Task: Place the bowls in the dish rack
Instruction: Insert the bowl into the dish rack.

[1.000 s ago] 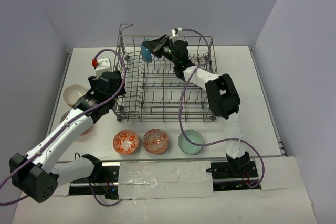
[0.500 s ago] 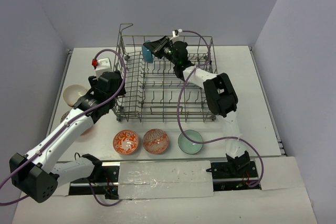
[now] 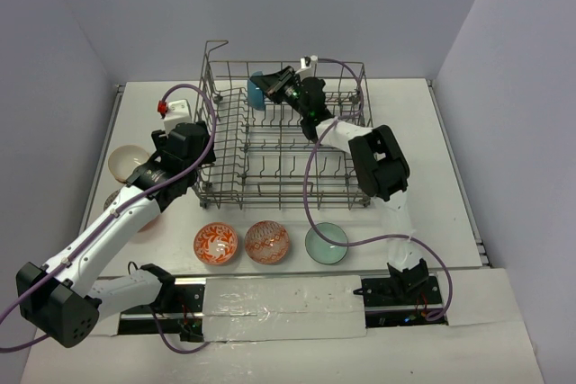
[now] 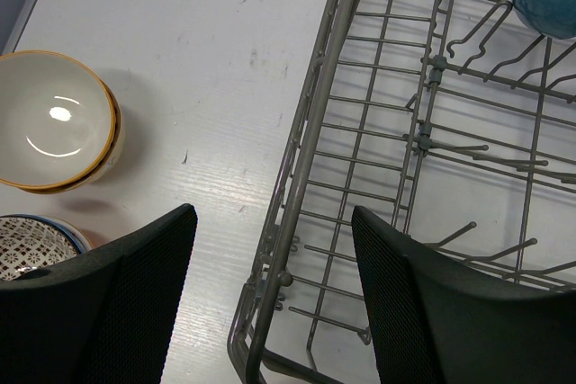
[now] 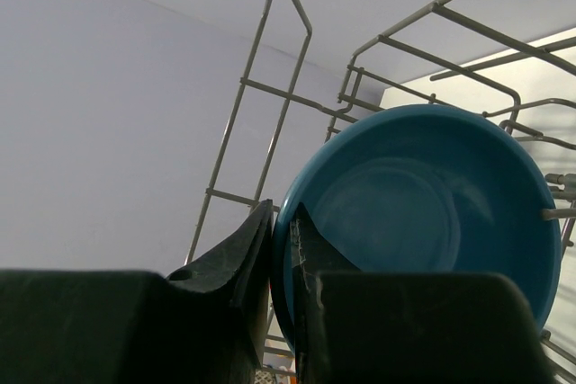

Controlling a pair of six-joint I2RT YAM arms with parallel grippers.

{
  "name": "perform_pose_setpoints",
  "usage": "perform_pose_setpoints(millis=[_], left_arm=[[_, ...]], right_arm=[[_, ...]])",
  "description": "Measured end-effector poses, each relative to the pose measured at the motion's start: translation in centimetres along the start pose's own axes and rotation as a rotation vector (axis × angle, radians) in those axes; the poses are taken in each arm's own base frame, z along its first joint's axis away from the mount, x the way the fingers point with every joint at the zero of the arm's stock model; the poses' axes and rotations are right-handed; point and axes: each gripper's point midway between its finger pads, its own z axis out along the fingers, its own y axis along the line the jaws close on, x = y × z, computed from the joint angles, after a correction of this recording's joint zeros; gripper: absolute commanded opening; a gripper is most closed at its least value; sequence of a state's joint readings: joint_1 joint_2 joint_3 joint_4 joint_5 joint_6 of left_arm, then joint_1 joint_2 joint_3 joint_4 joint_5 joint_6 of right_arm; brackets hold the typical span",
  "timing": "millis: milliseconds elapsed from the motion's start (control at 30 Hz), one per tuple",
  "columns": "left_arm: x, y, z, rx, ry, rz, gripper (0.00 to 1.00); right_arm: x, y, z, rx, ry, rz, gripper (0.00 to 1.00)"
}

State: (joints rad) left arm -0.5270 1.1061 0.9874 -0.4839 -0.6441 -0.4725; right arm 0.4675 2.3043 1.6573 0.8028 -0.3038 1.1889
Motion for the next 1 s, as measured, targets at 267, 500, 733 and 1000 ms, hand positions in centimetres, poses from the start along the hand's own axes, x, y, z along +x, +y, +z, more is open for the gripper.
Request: perform_pose_setpoints(millis=[267,500,733,1000], left_arm=[[0.1,0.0,0.0,0.000,0.002,0.001,0.75],[0.1,-0.1,0.0,0.003,0.004,0.002,0.75],[0.2,-0.2,0.1,0.011,0.010,0.008,0.74],[0.3,-0.3,0.0,0.018,0.013,0.010,0.74]], right_arm=[[-0.1,0.0,-0.1,-0.008,-0.008,-0.003,0.08],[-0.3,-0.2,-0.5,-0.011,-0.011,-0.002,0.17],[-1.0,-1.4,-1.5,0.015,-0.011,-0.006,0.28],[-0.9,-6.1,-3.3,0.139,0.022,0.011,0.44]])
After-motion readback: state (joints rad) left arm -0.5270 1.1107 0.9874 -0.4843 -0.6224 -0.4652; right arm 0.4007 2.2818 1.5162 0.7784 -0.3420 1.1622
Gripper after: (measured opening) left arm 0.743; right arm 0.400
